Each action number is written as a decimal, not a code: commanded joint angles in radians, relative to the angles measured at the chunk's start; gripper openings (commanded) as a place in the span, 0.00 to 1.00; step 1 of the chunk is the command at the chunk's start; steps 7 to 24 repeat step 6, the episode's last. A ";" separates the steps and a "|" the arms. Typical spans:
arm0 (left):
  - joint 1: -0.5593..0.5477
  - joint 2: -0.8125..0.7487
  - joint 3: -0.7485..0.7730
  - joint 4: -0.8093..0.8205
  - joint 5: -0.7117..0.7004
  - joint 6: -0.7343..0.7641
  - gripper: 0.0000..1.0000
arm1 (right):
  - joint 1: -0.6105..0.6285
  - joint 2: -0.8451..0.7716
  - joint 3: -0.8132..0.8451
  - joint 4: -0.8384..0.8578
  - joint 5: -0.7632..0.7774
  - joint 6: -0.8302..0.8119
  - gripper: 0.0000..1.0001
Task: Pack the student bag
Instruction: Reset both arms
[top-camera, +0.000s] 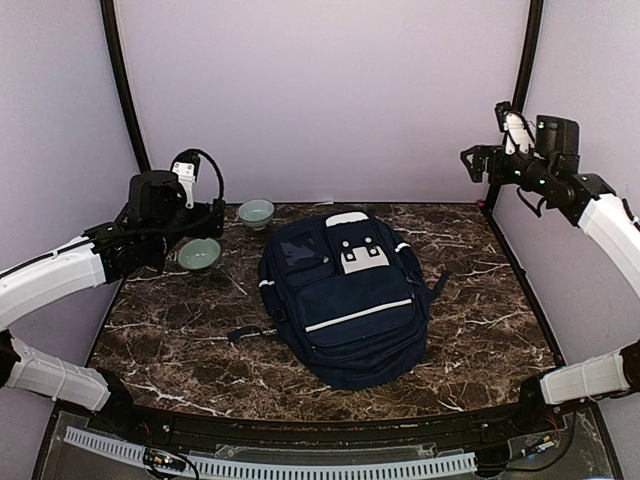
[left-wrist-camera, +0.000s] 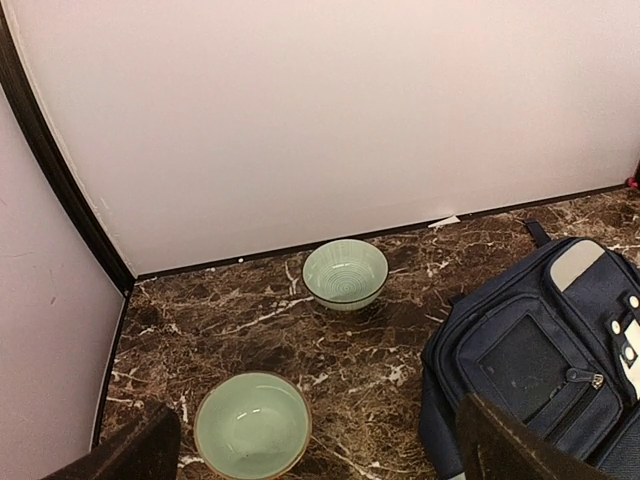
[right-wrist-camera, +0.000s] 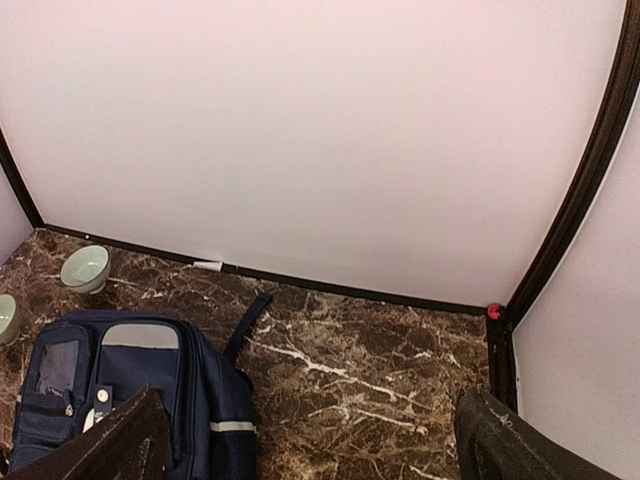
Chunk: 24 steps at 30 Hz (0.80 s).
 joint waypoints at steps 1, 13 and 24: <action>0.001 -0.051 -0.018 0.010 0.013 -0.008 0.99 | 0.000 -0.009 0.037 0.038 0.007 0.002 1.00; 0.001 -0.051 -0.031 0.015 0.013 -0.002 0.99 | 0.000 -0.004 -0.013 0.068 -0.043 0.034 1.00; 0.001 -0.051 -0.031 0.015 0.013 -0.002 0.99 | 0.000 -0.004 -0.013 0.068 -0.043 0.034 1.00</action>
